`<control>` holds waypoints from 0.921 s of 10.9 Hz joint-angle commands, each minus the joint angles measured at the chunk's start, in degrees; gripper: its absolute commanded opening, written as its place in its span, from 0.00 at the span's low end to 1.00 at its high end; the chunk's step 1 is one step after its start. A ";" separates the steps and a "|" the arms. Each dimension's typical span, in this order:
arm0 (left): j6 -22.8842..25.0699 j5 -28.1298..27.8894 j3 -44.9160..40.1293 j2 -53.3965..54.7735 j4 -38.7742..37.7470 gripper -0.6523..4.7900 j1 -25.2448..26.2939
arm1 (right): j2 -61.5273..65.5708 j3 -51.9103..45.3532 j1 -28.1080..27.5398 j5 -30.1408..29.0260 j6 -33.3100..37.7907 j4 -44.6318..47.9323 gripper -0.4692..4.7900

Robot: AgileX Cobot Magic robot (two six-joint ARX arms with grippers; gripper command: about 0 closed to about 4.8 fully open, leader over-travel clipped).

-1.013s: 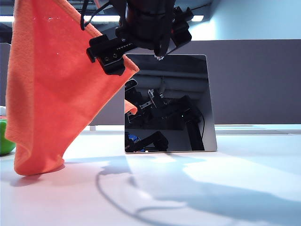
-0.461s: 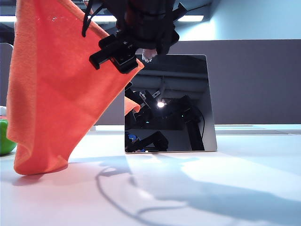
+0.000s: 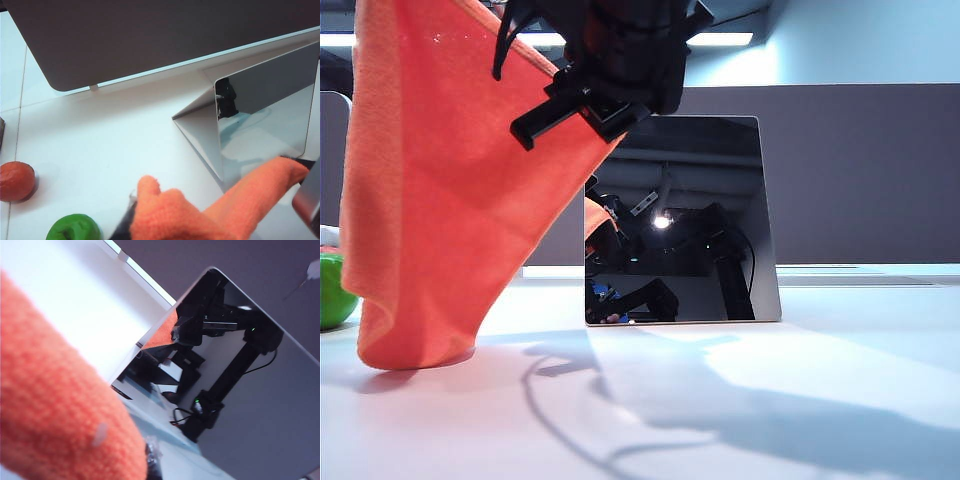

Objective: Pick up the cloth from the table and use it to cover the mirror.

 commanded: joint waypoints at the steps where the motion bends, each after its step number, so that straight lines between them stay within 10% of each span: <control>1: -0.15 0.26 0.33 1.16 3.37 0.11 -0.04 | -4.20 0.33 0.76 7.23 -8.74 3.30 0.09; 10: -4.33 9.20 0.33 20.00 18.69 0.11 -0.07 | -15.89 0.31 -10.75 6.86 -9.31 -6.29 0.09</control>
